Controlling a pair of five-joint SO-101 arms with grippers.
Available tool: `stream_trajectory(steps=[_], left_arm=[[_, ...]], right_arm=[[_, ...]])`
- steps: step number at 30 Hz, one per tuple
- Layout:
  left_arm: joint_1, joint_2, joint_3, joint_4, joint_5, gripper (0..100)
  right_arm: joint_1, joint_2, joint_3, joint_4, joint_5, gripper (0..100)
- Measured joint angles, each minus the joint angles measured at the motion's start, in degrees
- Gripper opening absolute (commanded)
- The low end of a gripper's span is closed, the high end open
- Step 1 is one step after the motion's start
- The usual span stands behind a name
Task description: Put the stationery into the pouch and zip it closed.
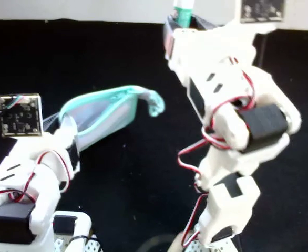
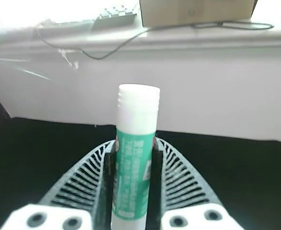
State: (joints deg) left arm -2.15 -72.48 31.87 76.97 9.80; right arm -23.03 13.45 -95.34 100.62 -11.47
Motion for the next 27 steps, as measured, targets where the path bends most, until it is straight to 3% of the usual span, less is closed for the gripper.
stream_trajectory(steps=[11,17,27], left_arm=[[5.5,-0.1,-3.1,1.3,2.5,1],[6.7,0.0,1.3,1.3,2.5,1],[6.7,-0.1,1.4,1.3,2.5,1]], right_arm=[[-14.4,-1.6,0.0,0.0,0.0,0.5],[-19.9,-1.6,0.0,0.0,0.0,0.5],[-22.8,5.3,-0.1,0.0,0.0,0.5]])
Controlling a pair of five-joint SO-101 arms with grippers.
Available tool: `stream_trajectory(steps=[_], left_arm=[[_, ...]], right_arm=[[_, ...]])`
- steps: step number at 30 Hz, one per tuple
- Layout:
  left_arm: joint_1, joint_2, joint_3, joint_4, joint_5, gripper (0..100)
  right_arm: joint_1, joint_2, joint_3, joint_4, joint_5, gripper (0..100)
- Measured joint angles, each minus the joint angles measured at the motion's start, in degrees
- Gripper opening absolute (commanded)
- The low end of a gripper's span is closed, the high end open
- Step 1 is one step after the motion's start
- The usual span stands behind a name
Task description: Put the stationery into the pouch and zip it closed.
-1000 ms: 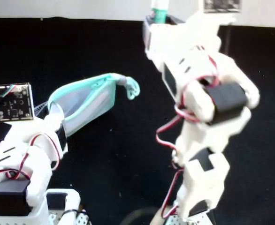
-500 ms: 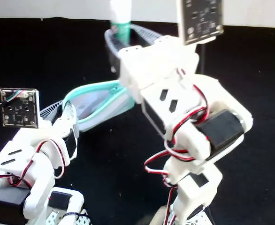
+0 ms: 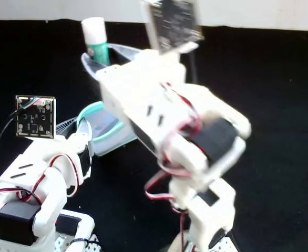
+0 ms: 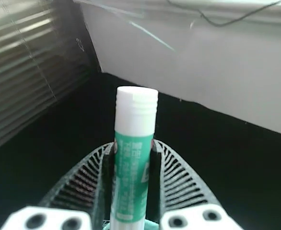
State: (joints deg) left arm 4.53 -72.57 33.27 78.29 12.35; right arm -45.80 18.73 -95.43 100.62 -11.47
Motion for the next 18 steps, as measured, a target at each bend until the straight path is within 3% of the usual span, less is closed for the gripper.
stream_trajectory(steps=[12,18], left_arm=[[-0.2,0.0,0.0,0.0,0.0,1],[-4.2,0.0,0.0,0.0,0.1,1]], right_arm=[[0.0,6.2,0.1,0.0,0.0,0.5],[0.0,3.8,6.8,0.0,0.0,0.5]])
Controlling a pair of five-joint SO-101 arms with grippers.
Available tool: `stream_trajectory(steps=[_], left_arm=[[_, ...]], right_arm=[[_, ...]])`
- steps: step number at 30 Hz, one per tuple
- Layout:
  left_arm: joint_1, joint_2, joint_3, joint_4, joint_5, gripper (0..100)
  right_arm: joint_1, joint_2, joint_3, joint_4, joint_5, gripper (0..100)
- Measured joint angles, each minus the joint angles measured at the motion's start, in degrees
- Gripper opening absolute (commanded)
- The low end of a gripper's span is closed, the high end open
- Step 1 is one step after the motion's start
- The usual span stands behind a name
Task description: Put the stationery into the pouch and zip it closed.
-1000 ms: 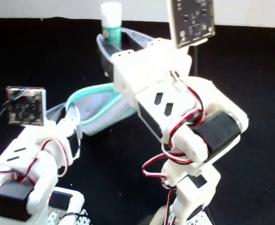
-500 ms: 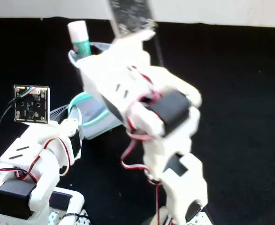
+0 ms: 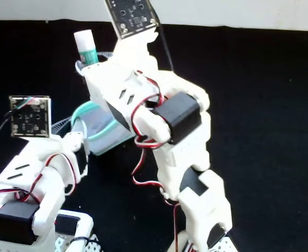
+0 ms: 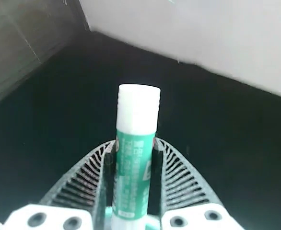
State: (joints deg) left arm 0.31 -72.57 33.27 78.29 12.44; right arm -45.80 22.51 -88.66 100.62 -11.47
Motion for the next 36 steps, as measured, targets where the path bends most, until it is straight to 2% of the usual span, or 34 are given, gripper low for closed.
stream_trajectory(steps=[8,12,17,27,36], left_arm=[[-0.7,0.0,0.0,0.0,0.0,1],[-0.7,0.0,0.0,0.0,0.0,1],[-0.7,0.0,0.0,0.0,0.0,1],[-0.7,0.0,0.3,0.0,0.0,1],[-1.1,0.0,0.4,0.0,-1.1,1]], right_arm=[[-0.1,-20.7,33.5,-1.1,0.0,0.5],[-0.3,-28.3,43.2,-6.2,0.0,0.5],[-4.2,-34.1,52.1,-13.5,0.0,0.5],[-6.9,-49.7,78.3,-34.8,0.1,0.5],[-7.0,-66.4,117.9,-63.1,6.4,0.5]])
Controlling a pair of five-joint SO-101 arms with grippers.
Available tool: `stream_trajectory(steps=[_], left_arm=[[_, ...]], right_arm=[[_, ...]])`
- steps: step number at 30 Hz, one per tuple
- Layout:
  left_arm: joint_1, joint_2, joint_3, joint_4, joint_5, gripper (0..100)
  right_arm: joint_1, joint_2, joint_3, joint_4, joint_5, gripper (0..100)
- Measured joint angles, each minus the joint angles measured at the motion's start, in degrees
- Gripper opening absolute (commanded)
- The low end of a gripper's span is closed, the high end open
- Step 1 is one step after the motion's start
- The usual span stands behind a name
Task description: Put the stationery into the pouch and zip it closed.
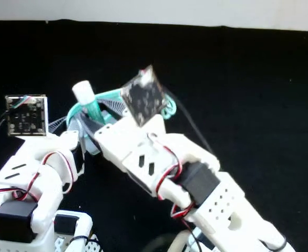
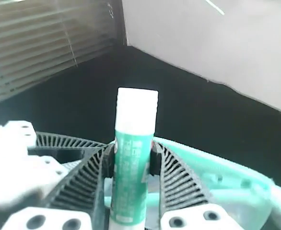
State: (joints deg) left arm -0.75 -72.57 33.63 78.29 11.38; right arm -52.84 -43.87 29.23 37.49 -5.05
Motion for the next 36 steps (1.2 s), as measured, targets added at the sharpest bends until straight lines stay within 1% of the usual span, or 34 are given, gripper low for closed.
stream_trajectory(steps=[4,7,11,18,25,29,31,36], left_arm=[[-0.3,0.0,0.0,0.0,0.0,1],[-1.2,0.0,0.0,0.0,0.0,1],[-1.7,0.0,0.0,0.0,0.0,1],[-1.7,-0.4,1.5,-0.1,-0.1,1],[-1.7,-0.4,1.6,-0.1,-0.1,1],[-1.7,-0.4,1.6,-0.1,-0.1,1],[-1.7,-0.4,1.7,-0.1,-0.1,1],[-1.8,-0.4,1.7,-0.1,-0.3,1]], right_arm=[[0.0,-1.0,9.8,-10.9,0.4,0.5],[0.0,-1.0,12.2,-13.7,0.4,0.5],[0.0,-0.8,10.6,-12.8,0.4,0.5],[0.0,4.3,-0.1,-10.2,0.4,0.5],[-0.9,8.1,-6.2,-8.0,0.4,0.5],[-2.1,11.6,-10.3,-7.9,0.5,0.5],[-2.2,14.1,-11.8,-8.3,1.8,0.5],[-2.3,17.8,-13.0,-10.0,2.9,0.5]])
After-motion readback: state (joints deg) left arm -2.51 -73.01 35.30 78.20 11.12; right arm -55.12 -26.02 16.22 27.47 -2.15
